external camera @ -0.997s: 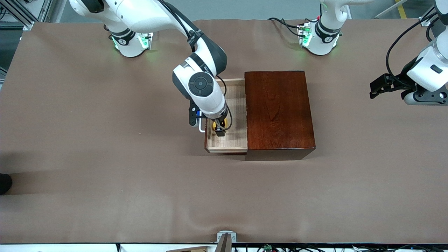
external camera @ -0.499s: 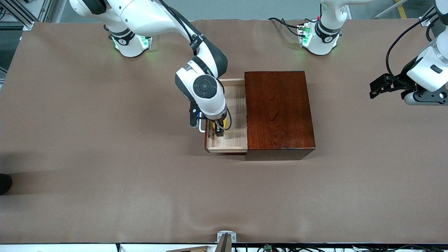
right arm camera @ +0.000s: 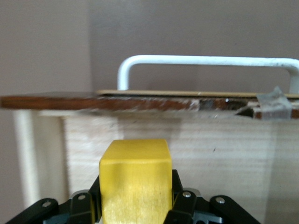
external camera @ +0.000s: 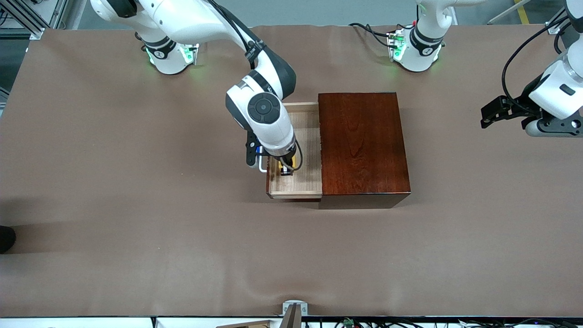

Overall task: Open drawer, take yellow block, close drawer
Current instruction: 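Close the right gripper on the yellow block and lift it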

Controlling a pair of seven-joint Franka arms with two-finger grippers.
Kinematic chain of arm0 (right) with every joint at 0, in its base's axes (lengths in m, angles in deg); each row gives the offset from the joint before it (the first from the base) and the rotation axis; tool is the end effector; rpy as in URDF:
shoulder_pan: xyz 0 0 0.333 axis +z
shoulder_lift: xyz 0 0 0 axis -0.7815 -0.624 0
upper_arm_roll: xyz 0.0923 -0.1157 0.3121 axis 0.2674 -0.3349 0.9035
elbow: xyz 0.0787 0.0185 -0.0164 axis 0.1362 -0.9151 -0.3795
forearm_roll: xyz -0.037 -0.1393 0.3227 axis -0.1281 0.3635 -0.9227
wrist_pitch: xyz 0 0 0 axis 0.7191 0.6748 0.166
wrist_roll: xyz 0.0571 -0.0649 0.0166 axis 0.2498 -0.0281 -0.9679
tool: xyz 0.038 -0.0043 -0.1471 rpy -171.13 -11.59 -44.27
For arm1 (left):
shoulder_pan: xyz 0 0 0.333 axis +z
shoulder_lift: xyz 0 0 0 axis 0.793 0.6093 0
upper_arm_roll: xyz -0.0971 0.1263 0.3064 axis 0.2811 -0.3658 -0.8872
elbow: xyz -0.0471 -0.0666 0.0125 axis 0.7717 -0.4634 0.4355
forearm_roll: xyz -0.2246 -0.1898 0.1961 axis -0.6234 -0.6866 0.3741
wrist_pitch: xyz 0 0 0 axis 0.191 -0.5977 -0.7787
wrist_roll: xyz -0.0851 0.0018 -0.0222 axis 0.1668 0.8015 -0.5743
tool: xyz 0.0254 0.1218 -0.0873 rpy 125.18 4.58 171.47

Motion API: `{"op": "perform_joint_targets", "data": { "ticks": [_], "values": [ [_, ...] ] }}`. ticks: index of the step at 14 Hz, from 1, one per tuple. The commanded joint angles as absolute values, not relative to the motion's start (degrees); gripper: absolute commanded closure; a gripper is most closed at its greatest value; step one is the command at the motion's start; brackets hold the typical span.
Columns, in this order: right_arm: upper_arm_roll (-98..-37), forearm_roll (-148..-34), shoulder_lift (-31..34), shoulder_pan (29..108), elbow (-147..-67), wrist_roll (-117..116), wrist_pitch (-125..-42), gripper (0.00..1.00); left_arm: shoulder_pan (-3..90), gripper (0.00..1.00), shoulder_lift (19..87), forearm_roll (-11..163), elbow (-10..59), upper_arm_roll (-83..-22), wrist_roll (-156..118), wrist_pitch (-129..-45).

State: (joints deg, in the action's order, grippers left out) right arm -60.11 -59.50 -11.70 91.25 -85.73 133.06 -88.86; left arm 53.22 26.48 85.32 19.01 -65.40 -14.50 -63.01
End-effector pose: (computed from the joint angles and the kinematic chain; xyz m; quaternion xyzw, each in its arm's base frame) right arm 0.5367 0.4865 0.3497 -0.7082 0.7022 0.0467 0.0561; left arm 0.5092 -0.0409 0.5901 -0.9997 0.0217 0.0045 0.0029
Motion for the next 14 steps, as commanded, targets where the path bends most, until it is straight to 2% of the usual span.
{"op": "perform_joint_targets", "data": {
  "ticks": [1, 10, 14],
  "values": [
    [-59.9, -58.8, -8.8, 90.1, -84.6, 131.8, -85.8, 1.0, 53.4, 0.0, 27.0, 84.4, 17.6, -65.2, -14.8, -62.2],
    [-59.6, -60.1, -0.7, 81.2, -85.8, 107.6, -73.0, 1.0, 53.3, 0.0, 26.9, 84.4, 17.6, -65.0, -14.8, -62.2],
    [-59.6, -61.8, 4.3, 76.6, -91.4, 95.5, -71.7, 1.0, 52.7, 0.0, 27.3, 84.5, 16.6, -65.0, -14.7, -62.2]
  ]
}}
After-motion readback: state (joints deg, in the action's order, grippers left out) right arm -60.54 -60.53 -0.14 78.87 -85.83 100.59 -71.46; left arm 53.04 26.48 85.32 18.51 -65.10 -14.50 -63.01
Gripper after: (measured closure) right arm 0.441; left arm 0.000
